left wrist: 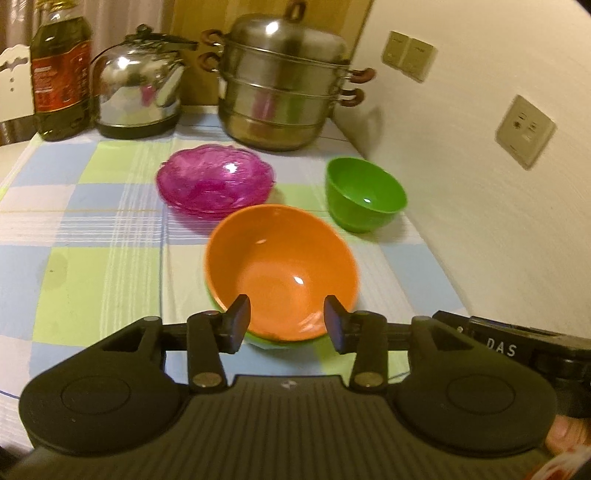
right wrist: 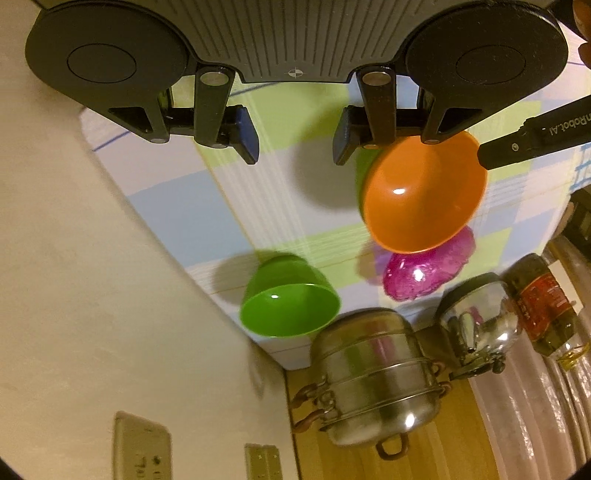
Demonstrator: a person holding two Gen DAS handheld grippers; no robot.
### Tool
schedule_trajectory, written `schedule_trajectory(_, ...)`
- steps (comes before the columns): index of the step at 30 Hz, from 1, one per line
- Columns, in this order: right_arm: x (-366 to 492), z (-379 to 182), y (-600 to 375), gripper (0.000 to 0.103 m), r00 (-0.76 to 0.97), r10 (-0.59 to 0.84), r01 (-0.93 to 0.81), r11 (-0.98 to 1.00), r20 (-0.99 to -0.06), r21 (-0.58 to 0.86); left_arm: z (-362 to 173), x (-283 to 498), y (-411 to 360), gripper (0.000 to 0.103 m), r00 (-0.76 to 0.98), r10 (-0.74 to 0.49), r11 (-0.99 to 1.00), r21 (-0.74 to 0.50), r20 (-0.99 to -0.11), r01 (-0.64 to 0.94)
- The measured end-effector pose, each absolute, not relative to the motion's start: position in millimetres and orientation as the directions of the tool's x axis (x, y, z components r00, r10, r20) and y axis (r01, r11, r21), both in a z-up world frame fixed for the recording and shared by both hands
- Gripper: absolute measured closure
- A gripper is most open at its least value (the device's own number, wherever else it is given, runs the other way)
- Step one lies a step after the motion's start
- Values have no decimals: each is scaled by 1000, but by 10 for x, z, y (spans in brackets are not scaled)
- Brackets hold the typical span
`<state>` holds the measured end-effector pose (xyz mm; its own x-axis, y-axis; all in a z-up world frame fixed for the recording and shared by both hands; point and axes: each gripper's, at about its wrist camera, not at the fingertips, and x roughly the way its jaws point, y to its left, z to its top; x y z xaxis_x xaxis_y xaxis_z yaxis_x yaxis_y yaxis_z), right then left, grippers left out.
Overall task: Organize plates and bowls
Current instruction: 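Open both tools and pull them back from the orange bowl, then move both tools to the small green bowl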
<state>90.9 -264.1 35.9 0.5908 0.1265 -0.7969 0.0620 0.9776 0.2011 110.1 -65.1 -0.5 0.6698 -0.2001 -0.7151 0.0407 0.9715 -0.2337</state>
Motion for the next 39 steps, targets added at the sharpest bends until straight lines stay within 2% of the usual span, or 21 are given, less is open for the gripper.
schedule_trajectory(15, 713, 574, -2942, 58, 620, 79, 91, 981, -781, 171, 134, 986, -1088, 60, 676, -237, 971, -196, -698, 138)
schedule_trajectory(39, 793, 548, -3133, 58, 610, 84, 127, 971, -788, 202, 200, 1144, -1231, 60, 668, -275, 961, -204, -692, 185)
